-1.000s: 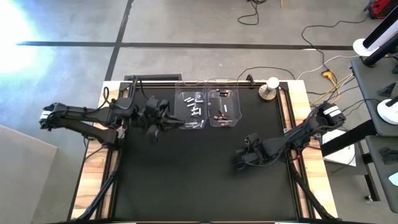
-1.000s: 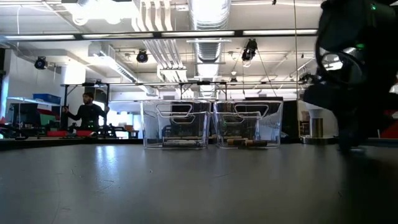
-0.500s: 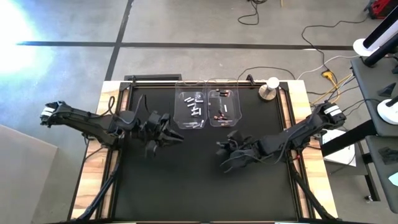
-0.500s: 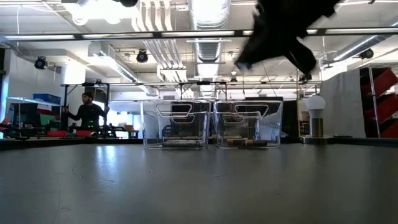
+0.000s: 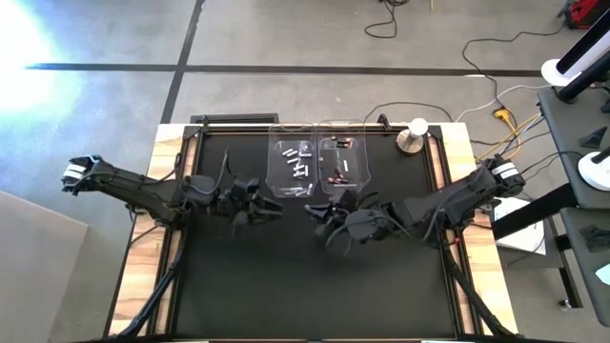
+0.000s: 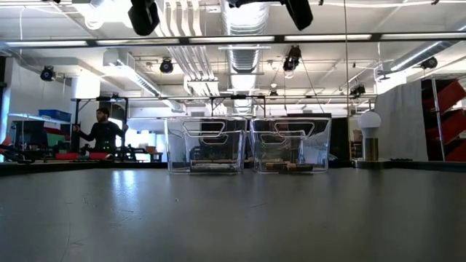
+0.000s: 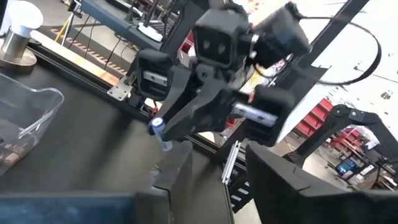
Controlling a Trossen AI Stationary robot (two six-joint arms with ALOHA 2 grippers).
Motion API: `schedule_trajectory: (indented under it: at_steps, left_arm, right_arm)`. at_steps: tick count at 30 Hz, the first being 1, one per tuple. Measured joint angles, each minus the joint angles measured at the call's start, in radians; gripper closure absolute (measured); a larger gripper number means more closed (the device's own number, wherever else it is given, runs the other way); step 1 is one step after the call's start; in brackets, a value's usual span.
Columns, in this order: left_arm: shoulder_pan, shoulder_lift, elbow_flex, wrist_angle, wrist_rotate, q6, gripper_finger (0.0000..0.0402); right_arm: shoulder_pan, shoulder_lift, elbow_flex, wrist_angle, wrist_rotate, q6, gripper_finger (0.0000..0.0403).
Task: Sort batteries
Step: Put the white battery into the left transparent bin
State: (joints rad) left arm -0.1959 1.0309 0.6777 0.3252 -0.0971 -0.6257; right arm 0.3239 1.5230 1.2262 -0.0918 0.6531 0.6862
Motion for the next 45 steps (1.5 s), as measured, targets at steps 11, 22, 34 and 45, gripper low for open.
schedule_trajectory:
  at_steps: [11,22,34,45]
  left_arm:
    - [0.000,0.028,-0.002,0.002,-0.070,0.003,0.0218]
    - [-0.002,0.174,-0.002,0.239,-0.043,0.014,0.0216]
    - [-0.006,0.284,0.004,0.386,-0.042,0.006,0.0259]
    - [-0.008,0.319,0.061,0.374,-0.048,0.039,0.0326]
  right_arm:
    - [-0.041,0.018,0.063,0.104,-0.115,-0.066,0.0380]
    - [-0.043,0.018,0.063,0.187,-0.138,-0.115,0.0380]
    - [-0.043,0.018,0.063,0.188,-0.137,-0.120,0.0380]
    - [-0.040,0.017,0.063,0.202,-0.134,-0.118,0.0380]
